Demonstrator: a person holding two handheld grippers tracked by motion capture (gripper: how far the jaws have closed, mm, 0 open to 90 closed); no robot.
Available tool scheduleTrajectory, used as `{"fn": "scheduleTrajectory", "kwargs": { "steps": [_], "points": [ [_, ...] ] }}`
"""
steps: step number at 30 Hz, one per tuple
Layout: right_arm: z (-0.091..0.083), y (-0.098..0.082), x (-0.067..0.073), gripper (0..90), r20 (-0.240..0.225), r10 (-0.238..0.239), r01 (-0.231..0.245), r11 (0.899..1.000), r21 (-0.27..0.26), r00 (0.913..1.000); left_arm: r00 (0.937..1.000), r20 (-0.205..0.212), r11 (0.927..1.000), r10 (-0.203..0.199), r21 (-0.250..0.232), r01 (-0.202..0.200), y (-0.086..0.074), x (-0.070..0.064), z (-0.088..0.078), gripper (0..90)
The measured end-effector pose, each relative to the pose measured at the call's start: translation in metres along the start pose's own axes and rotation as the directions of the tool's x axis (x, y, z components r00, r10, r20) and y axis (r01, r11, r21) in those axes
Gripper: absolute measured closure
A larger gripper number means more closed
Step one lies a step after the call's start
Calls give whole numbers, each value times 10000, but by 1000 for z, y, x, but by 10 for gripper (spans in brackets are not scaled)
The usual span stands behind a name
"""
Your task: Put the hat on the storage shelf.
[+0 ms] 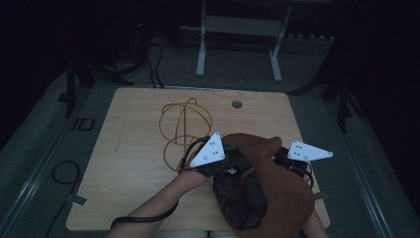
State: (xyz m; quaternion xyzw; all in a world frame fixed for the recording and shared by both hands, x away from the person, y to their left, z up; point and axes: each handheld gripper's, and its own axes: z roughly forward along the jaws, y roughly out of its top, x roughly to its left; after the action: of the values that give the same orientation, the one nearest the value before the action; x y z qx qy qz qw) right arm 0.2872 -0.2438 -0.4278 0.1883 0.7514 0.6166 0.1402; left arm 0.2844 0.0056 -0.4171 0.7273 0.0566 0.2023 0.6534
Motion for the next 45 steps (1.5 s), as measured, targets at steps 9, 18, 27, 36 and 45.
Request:
{"fn": "scheduleTrajectory", "kwargs": {
  "steps": [9,18,27,36,45],
  "points": [
    [8,3,1,732,-672,-153,168,9996,219,9976,9999,-97,9998,73,209,-71,1,-2,5,861],
    [8,4,1,877,-998,-130,141,9998,108,9949,9998,197,9992,-25,402,17,7,3,4,837],
    [-1,5,-4,880,-1272,300,-344,9989,-319,9914,9996,265,9988,-55,495,42,17,7,-2,656],
    [-17,14,-12,880,-758,348,-408,9960,-793,9965,9982,-447,9969,-397,668,427,18,14,-19,487],
    [-38,23,-32,880,90,734,-714,9877,-1389,9973,9936,-988,9931,-544,981,642,8,20,-51,471]
  ]
}}
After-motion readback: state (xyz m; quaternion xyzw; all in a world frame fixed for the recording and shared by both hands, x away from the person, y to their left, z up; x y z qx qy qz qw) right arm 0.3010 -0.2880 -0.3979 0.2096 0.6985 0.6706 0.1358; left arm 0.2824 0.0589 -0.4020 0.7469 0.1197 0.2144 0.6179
